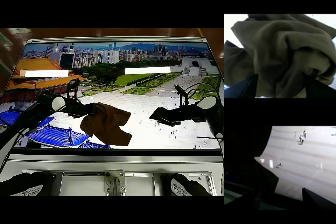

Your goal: Fold the shirts.

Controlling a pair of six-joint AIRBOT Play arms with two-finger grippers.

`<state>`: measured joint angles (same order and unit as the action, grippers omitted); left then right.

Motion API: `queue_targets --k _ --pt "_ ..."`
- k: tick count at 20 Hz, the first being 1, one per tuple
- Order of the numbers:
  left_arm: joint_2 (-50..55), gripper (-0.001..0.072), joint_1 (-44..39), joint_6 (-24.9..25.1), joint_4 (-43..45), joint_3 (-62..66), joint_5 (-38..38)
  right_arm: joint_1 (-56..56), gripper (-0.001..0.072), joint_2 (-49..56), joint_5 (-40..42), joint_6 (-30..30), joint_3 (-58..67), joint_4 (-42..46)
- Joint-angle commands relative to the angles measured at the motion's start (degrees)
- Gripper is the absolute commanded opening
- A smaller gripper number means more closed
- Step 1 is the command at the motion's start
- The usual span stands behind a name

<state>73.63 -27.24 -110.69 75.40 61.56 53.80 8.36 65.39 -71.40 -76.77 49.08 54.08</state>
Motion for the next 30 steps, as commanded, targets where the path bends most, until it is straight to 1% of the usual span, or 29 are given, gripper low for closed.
queue_targets --k 1,2,3,4,6,8,11,14,16,17,18,22,23,24,25,26,27,28,30 --pt "-1.16 0.0687 9.2 8.52 -0.44 -0.15 16.79 -0.04 0.0634 5.97 -1.22 3.43 -1.36 -4.39" --pt "-2.21 0.0687 11.34 8.63 -1.18 -1.2 20.06 -0.61 0.0633 7.32 -2.14 3.45 -1.36 -4.04" --pt "-3.48 0.0687 11.98 9.49 -1.97 -2.99 20.61 -2.1 0.0633 8.63 -2.27 3.61 -1.36 -3.72" --pt "-4.66 0.0687 11.93 9.53 -1.9 -5.33 19.56 -4.02 0.0634 9.81 -1.57 3.63 -1.36 -3.67" --pt "-5.16 0.0687 11.82 8.13 -3.23 -10.4 14.97 -8.52 0.0633 12.04 1.29 3.65 -1.36 -3.67" --pt "-4.39 0.0687 11.85 8.02 -6.75 -15.5 10.49 -11.76 0.0634 14.12 3.13 3.58 -1.36 -4.07" --pt "-3.67 0.0684 11.85 8.02 -8.22 -20.94 3.89 -13.22 0.0634 16.13 2.64 3.58 -1.36 -4.28" --pt "-2.45 0.0678 11.85 8.17 -10.97 -21.84 -2.62 -13.22 0.0634 16.24 3.13 2.43 -1.36 -4.24" --pt "-0.68 0.0673 11.76 10.4 -15.76 -21.84 -6.91 -13.22 0.0634 16.24 3.1 1.9 -1.36 -4.13" --pt "0.61 0.062 11.72 11.74 -18.27 -21.81 -8.15 -13.22 0.0634 16.24 3.15 1.86 -1.36 -4.07" --pt "1.99 0.0609 11.58 12.9 -20.46 -21.79 -9.29 -13.22 0.0634 16.24 3.26 1.57 -1.36 -4.15" --pt "4.72 0.0607 11.1 13.99 -25.11 -21.77 -14.91 -13.25 0.0634 16.24 3.37 -0.37 -1.36 -4.15" --pt "5.03 0.0515 10.99 14.01 -25.33 -21.77 -15.47 -13.31 0.0634 16.24 3.56 -0.83 -1.36 -4.15" --pt "5.29 0.0297 11.02 14.03 -25.31 -21.77 -15.69 -13.38 0.0634 16.28 3.96 -1.14 -1.36 -4.15" --pt "5.4 0.0192 11.04 14.45 -25.31 -21.77 -15.72 -13.6 0.0634 16.59 4.09 -1.57 -1.36 -4.2" --pt "5.29 0.012 11.04 15.74 -25.33 -21.77 -15.67 -14.16 0.0634 17.18 4.13 -1.73 -1.36 -4.22" --pt "5.14 0.0062 11.04 17.09 -25.31 -21.77 -15.19 -15.06 0.0634 18.1 4.09 -2.21 -1.36 -4.2" --pt "4.92 0.0042 11.04 18.36 -25.31 -21.77 -14.36 -16.39 0.0634 19.19 3.98 -2.32 -1.36 -4.26" --pt "4.02 0.0042 11.04 20.48 -25.29 -21.77 -12.22 -19.32 0.0634 21.27 3.91 -2.64 -1.36 -4.26"
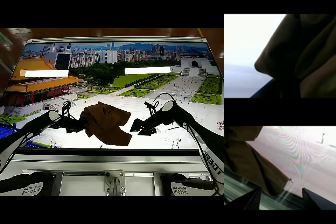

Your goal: Fold the shirts.

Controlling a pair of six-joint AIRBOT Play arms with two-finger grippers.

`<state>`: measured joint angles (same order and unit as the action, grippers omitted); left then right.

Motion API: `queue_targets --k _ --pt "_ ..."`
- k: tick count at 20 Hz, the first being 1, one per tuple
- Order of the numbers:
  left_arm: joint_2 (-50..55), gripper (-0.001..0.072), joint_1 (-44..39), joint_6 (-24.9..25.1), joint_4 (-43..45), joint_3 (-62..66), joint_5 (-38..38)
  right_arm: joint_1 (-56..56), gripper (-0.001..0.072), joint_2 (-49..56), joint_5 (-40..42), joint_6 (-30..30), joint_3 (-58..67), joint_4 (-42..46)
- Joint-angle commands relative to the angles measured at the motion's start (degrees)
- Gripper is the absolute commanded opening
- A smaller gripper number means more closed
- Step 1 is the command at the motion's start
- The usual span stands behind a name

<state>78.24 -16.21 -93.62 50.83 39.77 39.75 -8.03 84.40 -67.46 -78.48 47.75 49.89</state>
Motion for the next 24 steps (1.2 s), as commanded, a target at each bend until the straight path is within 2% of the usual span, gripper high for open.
queue_targets --k 1,4,8,9,10,11,12,15,20,22,24 --pt "-1.4 0.0042 0.0 4.74 -0.72 0.02 2.93 -4.26 0.0634 3.13 0.04 -1.44 -0.02 -0.07" --pt "-4.72 0.0042 0.0 7.26 -0.7 0.02 4.24 -7.26 0.0633 4.44 1.38 -3.45 -0.02 -0.02" --pt "-9.42 0.0042 0.0 7.5 -0.72 0.02 4.26 -9.29 0.0629 4.48 6.51 -7.54 -0.02 -0.42" --pt "-10.54 0.0042 0.0 7.5 -0.72 0.02 4.26 -9.46 0.0515 4.48 6.93 -7.93 -0.02 -0.61" --pt "-11.58 0.0042 0.0 7.5 -0.72 0.02 4.26 -9.44 0.0273 4.48 6.86 -7.91 0.0 -1.38" --pt "-12.48 0.0042 0.02 7.5 -0.72 0.02 4.26 -9.38 0.0116 4.39 6.45 -7.89 0.07 -1.64" --pt "-13.49 0.0041 0.13 7.5 -0.72 0.04 4.26 -9.4 0.0064 4.07 5.53 -7.43 0.52 -1.38" --pt "-18.49 0.004 0.15 7.5 3.89 2.05 4.31 -9.38 0.0063 -0.22 2.14 -4.28 3.06 0.02" --pt "-31.8 0.004 1.9 7.41 17.2 17.49 6.93 -7.04 0.0062 -18.25 -2.54 -4.81 15.98 11.98" --pt "-36.7 0.004 4.44 6.36 19.37 27.08 7.39 -3.1 0.0063 -27.34 -1.07 -6.05 24.11 15.12" --pt "-40.74 0.004 8.24 6.4 20.85 37.66 7.26 1.57 0.0062 -36.13 4.72 -8.57 31.76 18.03"
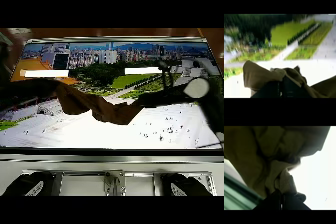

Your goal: Fold the shirts.

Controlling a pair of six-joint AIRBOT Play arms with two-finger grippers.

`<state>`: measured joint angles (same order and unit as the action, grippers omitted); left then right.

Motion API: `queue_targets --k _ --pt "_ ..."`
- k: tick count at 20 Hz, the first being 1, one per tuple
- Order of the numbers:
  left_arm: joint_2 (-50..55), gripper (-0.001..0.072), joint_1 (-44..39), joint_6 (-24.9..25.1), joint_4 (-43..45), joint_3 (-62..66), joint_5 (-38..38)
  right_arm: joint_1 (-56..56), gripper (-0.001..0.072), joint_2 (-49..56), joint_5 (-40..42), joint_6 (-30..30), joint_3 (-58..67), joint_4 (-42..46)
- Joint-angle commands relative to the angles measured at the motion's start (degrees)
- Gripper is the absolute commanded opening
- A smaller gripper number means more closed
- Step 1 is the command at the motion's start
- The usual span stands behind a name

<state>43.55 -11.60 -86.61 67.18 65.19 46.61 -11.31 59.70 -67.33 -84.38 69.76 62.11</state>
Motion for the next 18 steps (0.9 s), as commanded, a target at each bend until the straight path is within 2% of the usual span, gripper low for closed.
queue_targets --k 1,3,6,9,13,16,18 --pt "-7.52 0.0041 5.46 -0.61 5.16 16.57 0.42 6.88 0.0062 -15.65 9.01 -3.08 12.72 7.17" --pt "-9.94 0.004 9.27 -0.59 5.79 23.3 0.44 9.33 0.0062 -22.36 17.94 -3.04 16.02 10.23" --pt "-12.94 0.0041 12.98 -0.61 6.43 26.4 0.42 10.54 0.0062 -28.41 21.24 -3.08 17.09 12.11" --pt "-14.14 0.0041 13.84 -0.61 6.4 26.38 1.7 10.54 0.0063 -30.29 16.13 -3.06 17.09 12.24" --pt "-13.46 0.0041 13.84 -0.46 7.06 25.88 9.99 10.54 0.0063 -29.31 7.45 -3.08 17.07 16.37" --pt "-13.44 0.0041 13.84 -0.39 11.89 22.99 12.92 10.54 0.0063 -26.58 -0.5 -3.13 17.07 19.8" --pt "-13.35 0.0041 13.84 -0.39 14.78 18.86 12.83 10.54 0.0063 -22.69 -8.7 -3.13 17.0 21.92"
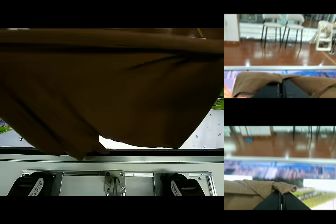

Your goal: Fold the shirts.

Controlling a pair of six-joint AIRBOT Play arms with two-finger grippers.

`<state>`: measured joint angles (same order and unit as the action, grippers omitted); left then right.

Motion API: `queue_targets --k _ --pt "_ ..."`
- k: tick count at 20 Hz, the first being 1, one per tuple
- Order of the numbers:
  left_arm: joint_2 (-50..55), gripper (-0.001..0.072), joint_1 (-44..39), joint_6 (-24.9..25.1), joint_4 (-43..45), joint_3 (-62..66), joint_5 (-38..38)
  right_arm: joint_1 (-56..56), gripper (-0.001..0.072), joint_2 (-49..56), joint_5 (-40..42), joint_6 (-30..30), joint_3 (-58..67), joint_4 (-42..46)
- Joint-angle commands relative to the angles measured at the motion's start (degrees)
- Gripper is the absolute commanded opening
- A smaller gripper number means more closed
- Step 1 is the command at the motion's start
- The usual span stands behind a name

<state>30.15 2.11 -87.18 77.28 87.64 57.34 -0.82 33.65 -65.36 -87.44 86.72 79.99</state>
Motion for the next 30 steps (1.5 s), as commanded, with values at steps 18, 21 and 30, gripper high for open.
queue_targets --k 18,21,30 --pt "42.23 0.0042 -1.88 -0.7 -17.38 -23.23 -16.04 0.04 0.0063 56.63 12.66 -16.06 -0.13 5.14" --pt "47.84 0.0042 -5.03 -0.72 -17.38 -23.21 -13.68 0.0 0.0063 59.52 9.2 -16.11 -0.13 4.24" --pt "48.94 0.0606 4.7 0.94 -16.61 -14.93 20.13 3.89 0.0589 52.0 -5.62 -3.1 4.04 4.09"
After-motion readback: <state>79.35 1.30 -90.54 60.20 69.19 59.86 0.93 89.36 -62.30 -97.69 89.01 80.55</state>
